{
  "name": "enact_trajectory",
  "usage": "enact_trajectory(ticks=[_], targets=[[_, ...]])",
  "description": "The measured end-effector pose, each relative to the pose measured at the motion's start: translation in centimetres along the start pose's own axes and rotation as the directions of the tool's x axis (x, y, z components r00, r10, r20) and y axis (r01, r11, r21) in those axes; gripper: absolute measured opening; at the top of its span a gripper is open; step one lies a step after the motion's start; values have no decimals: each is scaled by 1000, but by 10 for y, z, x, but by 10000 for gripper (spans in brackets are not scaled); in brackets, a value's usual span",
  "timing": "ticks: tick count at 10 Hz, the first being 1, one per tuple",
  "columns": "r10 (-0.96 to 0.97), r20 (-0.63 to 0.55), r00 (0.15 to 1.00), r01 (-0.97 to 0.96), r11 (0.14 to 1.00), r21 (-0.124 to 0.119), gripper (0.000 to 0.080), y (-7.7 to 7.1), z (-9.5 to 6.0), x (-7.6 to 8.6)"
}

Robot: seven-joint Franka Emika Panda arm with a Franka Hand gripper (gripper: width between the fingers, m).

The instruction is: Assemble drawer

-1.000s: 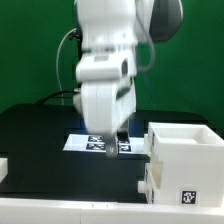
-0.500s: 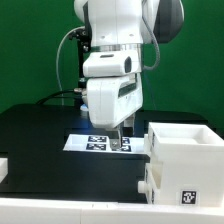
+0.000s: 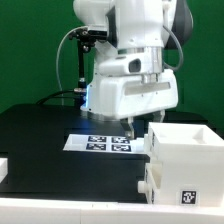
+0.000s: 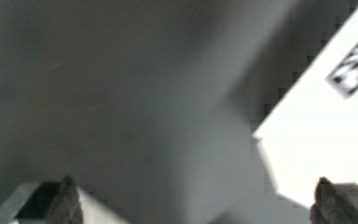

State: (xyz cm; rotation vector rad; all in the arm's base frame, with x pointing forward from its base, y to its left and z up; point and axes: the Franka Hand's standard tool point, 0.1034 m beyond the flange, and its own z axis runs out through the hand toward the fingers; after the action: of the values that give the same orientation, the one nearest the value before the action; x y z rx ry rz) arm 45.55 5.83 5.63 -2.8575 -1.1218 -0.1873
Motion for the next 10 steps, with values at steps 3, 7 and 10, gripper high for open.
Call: enact_trajectory(ticks=[3, 7, 10], targets=[[58, 18, 998, -58, 998, 29, 649, -26, 14, 8], [34, 6, 999, -34, 999, 40, 649, -27, 33, 2], [34, 7, 999, -34, 999, 41, 399, -28, 33, 2]])
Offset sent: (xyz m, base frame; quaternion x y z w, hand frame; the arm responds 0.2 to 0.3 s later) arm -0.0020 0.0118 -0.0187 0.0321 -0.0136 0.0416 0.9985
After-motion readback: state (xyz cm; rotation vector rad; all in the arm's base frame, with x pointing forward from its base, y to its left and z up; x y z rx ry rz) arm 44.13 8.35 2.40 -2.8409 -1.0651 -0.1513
